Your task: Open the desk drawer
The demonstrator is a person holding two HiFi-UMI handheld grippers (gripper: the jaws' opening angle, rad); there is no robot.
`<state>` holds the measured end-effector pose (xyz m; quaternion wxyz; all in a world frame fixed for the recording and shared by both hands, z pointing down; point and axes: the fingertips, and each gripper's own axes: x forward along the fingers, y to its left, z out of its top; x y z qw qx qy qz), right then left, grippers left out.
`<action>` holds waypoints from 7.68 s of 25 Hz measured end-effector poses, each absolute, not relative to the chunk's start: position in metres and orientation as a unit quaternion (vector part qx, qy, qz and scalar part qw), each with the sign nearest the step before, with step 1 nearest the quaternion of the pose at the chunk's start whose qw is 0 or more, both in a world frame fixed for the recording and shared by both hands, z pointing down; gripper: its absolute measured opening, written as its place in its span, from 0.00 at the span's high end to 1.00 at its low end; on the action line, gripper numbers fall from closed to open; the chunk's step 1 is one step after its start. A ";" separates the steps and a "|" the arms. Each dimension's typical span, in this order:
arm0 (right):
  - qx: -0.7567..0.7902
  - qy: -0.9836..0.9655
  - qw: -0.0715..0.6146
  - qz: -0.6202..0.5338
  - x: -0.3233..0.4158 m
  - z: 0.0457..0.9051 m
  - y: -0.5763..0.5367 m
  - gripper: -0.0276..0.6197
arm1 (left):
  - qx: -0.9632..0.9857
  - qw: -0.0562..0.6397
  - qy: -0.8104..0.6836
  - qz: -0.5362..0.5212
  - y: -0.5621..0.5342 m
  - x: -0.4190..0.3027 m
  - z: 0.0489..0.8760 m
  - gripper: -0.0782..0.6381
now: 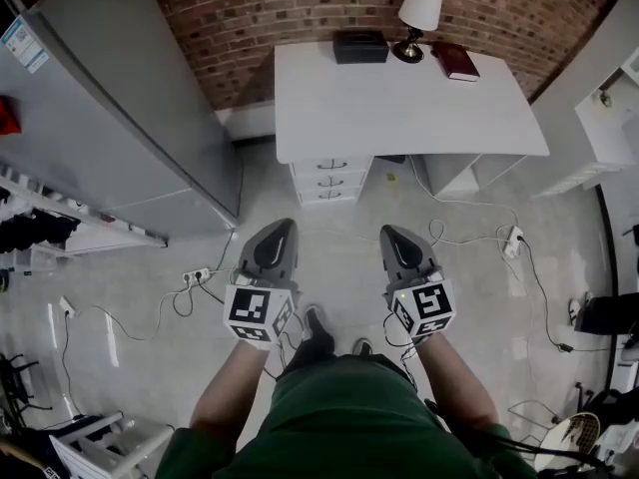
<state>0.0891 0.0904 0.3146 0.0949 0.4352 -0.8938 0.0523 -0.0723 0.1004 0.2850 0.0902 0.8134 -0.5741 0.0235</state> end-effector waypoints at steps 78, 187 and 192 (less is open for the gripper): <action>0.460 -0.837 0.103 0.276 0.055 0.721 -0.164 0.95 | 0.834 0.232 -0.449 0.220 -0.119 -0.014 0.701 0.87; 0.370 -0.644 -0.245 0.624 0.045 0.834 -0.118 0.92 | 0.812 0.316 -0.459 0.176 -0.057 -0.051 0.741 0.75; 0.383 -0.637 -0.231 0.628 0.049 0.848 -0.112 0.91 | 0.819 0.296 -0.458 0.177 -0.059 -0.051 0.738 0.75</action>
